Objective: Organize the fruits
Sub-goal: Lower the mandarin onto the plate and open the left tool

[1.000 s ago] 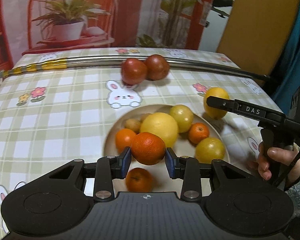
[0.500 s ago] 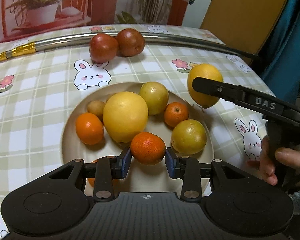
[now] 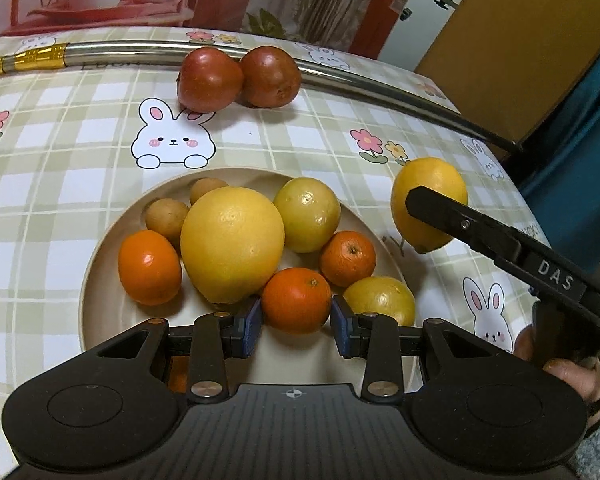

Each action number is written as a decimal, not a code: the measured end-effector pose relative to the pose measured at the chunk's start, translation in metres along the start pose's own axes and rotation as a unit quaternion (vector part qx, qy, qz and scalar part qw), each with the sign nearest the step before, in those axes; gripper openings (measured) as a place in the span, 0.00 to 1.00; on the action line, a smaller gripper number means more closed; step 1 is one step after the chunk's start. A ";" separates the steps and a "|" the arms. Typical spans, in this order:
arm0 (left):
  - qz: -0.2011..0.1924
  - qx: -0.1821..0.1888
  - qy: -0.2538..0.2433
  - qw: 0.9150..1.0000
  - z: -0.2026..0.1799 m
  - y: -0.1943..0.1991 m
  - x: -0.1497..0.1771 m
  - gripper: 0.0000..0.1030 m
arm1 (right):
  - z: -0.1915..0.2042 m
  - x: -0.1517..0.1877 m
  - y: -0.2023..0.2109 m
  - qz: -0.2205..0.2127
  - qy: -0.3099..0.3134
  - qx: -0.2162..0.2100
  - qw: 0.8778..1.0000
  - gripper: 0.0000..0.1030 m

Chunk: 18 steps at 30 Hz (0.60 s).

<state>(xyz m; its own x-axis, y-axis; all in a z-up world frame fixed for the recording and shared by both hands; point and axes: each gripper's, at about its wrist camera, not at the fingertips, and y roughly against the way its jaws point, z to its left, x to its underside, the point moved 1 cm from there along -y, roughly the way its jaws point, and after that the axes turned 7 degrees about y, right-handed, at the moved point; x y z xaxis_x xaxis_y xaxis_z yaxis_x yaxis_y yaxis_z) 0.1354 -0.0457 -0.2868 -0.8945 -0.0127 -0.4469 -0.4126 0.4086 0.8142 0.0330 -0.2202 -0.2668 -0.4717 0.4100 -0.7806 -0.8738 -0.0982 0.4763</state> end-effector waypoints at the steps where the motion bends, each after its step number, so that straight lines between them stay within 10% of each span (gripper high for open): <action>1: -0.001 0.002 0.001 1.000 0.000 -0.001 -0.001 0.38 | 0.000 0.000 0.000 0.000 -0.001 0.000 1.000 0.50; 18: -0.010 0.011 -0.004 1.000 0.001 0.006 0.003 0.39 | 0.009 -0.004 0.002 0.009 0.022 0.007 1.000 0.50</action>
<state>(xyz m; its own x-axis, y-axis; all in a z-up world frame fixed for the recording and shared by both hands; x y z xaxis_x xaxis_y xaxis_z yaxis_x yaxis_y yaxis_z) 0.1305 -0.0419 -0.2834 -0.8844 -0.0130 -0.4665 -0.4263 0.4291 0.7963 0.0337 -0.2137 -0.2590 -0.4927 0.3684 -0.7884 -0.8632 -0.0918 0.4965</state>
